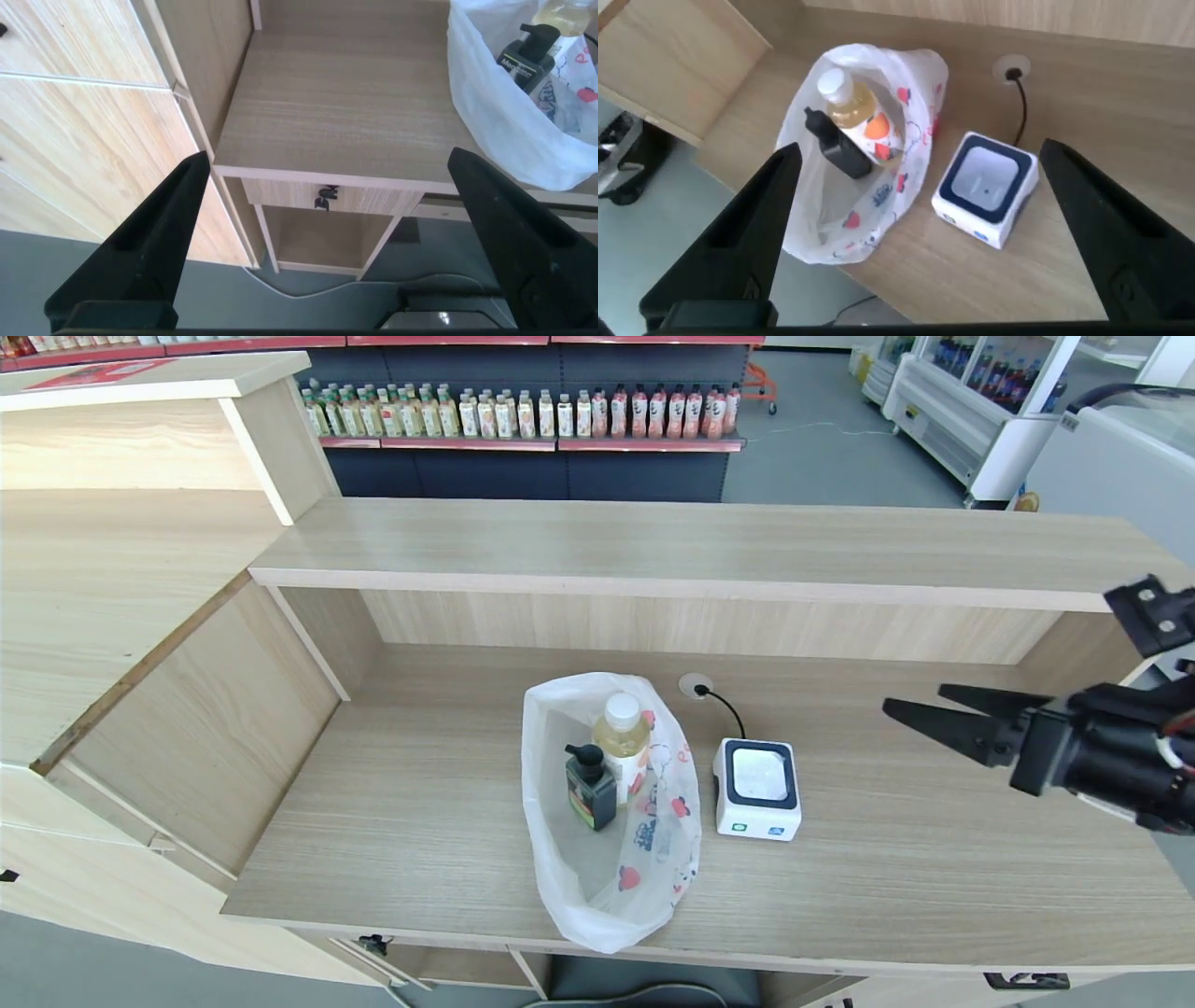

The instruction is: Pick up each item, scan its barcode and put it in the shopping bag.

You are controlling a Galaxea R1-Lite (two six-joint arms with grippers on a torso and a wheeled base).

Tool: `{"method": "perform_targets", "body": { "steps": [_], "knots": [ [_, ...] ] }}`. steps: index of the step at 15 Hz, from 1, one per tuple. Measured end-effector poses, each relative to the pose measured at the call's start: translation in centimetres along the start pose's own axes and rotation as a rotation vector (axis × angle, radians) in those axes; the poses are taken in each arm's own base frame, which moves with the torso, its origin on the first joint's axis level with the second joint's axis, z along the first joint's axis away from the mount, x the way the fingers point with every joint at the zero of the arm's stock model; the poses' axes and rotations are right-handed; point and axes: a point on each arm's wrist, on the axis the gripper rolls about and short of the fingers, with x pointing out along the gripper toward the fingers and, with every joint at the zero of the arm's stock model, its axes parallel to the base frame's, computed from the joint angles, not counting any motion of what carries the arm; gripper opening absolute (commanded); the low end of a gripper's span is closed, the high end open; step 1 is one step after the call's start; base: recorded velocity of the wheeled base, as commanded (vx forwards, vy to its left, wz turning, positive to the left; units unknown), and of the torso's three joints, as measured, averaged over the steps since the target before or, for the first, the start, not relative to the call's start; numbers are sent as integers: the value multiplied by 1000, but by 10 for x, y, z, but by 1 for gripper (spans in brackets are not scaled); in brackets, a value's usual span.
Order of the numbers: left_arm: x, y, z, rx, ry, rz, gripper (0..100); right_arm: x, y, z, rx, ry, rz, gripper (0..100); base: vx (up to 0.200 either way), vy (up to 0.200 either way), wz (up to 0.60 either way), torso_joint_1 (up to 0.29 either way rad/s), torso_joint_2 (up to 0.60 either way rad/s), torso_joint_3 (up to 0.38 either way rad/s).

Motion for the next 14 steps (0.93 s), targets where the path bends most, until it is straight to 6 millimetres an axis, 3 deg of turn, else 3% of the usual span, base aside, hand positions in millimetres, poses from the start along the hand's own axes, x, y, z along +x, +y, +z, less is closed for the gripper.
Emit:
{"method": "perform_targets", "body": {
  "steps": [4, 7, 12, 14],
  "knots": [
    [0, 0, 0, 0, 0, 0, 100, -90, 25, -46, -73, 17, -239, 100, 0, 0, 0, 0, 0, 0],
    [0, 0, 0, 0, 0, 0, 100, -136, 47, -89, -125, -10, -361, 100, 0, 0, 0, 0, 0, 0],
    [0, 0, 0, 0, 0, 0, 100, -179, 68, -154, -131, 7, -521, 100, 0, 0, 0, 0, 0, 0],
    [0, 0, 0, 0, 1, 0, 100, -185, 71, -162, -153, -43, -533, 100, 0, 0, 0, 0, 0, 0]
  ]
}}
